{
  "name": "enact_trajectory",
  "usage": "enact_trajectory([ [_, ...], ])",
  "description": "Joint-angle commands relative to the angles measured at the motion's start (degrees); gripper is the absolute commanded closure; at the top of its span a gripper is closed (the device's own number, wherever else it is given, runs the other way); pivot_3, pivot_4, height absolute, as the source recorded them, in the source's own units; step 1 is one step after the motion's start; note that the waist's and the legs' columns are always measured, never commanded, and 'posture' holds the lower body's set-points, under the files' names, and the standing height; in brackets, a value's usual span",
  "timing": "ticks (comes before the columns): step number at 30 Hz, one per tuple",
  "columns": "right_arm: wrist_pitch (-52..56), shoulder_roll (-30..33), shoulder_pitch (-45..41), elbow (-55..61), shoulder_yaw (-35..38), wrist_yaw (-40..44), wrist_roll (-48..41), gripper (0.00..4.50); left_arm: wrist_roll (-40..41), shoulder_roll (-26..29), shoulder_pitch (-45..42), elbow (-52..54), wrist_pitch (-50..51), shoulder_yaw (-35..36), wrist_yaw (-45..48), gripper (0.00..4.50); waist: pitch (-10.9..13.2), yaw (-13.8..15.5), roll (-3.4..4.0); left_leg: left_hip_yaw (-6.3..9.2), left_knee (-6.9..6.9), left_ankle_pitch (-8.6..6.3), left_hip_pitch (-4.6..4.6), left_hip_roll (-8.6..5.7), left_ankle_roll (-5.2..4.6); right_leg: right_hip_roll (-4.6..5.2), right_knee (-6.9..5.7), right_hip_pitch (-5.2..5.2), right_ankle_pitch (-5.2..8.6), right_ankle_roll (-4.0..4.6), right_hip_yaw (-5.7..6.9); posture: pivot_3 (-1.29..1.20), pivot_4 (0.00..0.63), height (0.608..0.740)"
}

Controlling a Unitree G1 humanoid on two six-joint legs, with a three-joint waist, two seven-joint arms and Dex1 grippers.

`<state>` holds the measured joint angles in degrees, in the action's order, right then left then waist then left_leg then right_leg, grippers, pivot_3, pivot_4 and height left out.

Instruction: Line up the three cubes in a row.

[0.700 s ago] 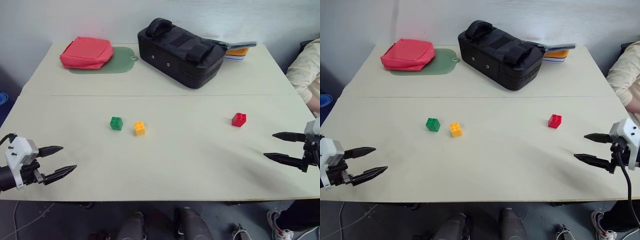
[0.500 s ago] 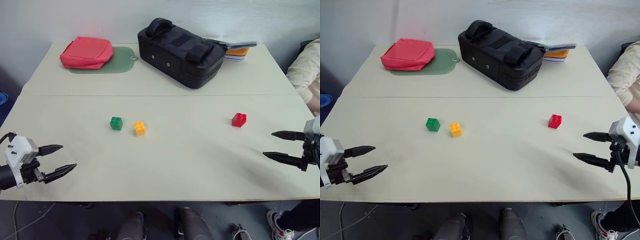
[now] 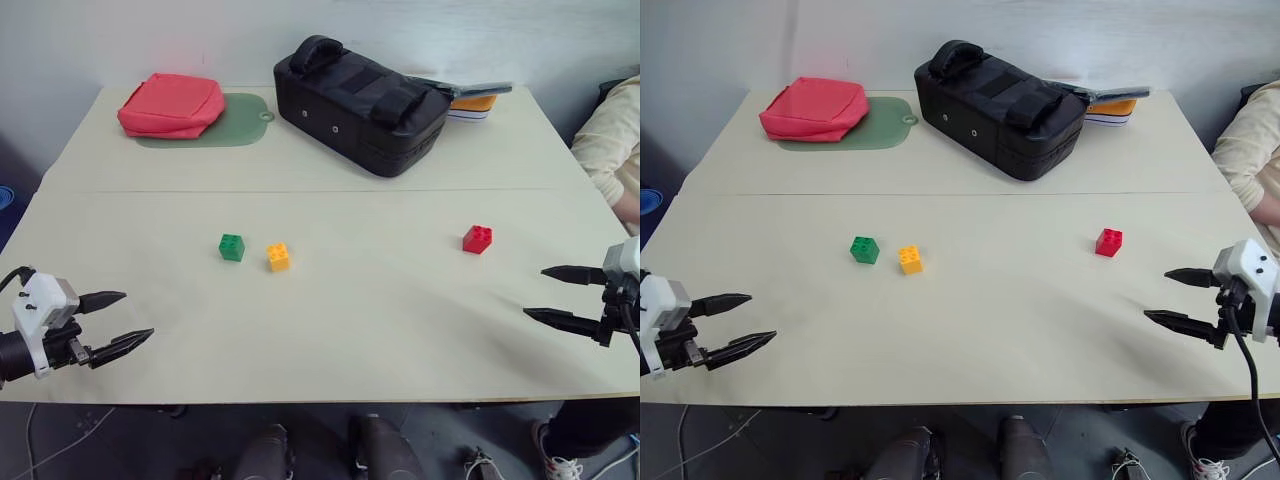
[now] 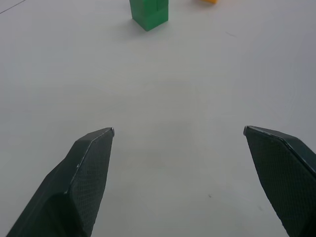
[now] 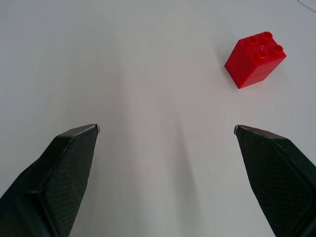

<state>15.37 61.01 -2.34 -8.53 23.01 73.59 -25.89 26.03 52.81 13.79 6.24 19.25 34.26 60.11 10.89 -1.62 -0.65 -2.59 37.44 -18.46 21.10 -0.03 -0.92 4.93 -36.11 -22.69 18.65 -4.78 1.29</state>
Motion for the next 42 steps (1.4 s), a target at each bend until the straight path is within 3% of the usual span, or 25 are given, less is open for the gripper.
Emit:
enact_trajectory([
  [1,1.0,-2.17,0.64,4.44,2.84,-4.65,-0.91,0.0,0.4,0.5,-0.96,1.78,0.07,-0.71,0.31,0.07,0.0,0.0,0.0,0.0,0.0,0.0,0.0,0.0,0.0,0.0,0.0,0.0,0.0,0.0,0.0,0.0,0.15,0.74],
  [6,10.28,-8.6,0.91,15.24,3.18,-18.07,-2.45,0.0,6.32,1.39,-4.92,7.13,6.35,-4.29,2.27,0.07,0.0,0.03,0.0,0.01,0.0,0.07,0.0,0.0,0.12,0.0,-0.03,0.0,0.0,-0.01,0.0,0.0,0.15,0.74],
  [11,26.35,-19.79,-5.52,26.05,3.57,-40.44,-5.29,0.0,15.0,3.37,-13.73,14.79,14.96,-9.57,3.75,0.07,-0.01,0.02,-0.02,0.11,0.07,0.2,0.06,-0.02,0.35,0.0,-0.1,-0.02,-0.01,-0.01,0.03,0.0,0.15,0.74],
  [18,34.64,-29.81,-16.52,26.66,-1.06,-62.17,2.29,0.0,22.18,2.74,-31.53,17.89,22.5,-18.8,2.39,0.07,-0.03,-0.04,0.02,0.11,0.05,0.3,0.11,-0.11,0.38,-0.03,-0.27,-0.12,-0.01,-0.01,0.01,0.0,0.15,0.74],
  [25,32.87,-33.68,-21.86,18.68,-2.05,-67.26,5.47,0.0,23.3,2.53,-37.94,17.89,24.11,-22.24,2.45,0.07,-0.03,-0.03,0.02,0.06,0.1,0.41,0.2,-0.08,0.37,-0.23,-0.45,-0.14,-0.01,-0.02,-0.05,0.0,0.15,0.74],
  [41,26.81,-38.82,-26.36,6.28,-5.24,-70.89,10.51,0.0,19.91,2.47,-38.82,17.38,21.91,-23.96,2.54,0.07,-0.03,-0.08,0.02,-0.01,0.17,0.42,0.16,-0.04,0.35,-0.3,-0.59,-0.14,-0.02,-0.04,-0.16,0.0,0.15,0.74],
  [42,26.36,-39.01,-26.46,6.03,-5.13,-70.97,10.6,0.18,19.89,2.44,-38.88,17.32,21.85,-23.93,2.56,0.03,-0.03,-0.08,0.02,-0.01,0.17,0.42,0.16,-0.03,0.35,-0.3,-0.59,-0.14,-0.02,-0.04,-0.16,0.0,0.15,0.74],
])
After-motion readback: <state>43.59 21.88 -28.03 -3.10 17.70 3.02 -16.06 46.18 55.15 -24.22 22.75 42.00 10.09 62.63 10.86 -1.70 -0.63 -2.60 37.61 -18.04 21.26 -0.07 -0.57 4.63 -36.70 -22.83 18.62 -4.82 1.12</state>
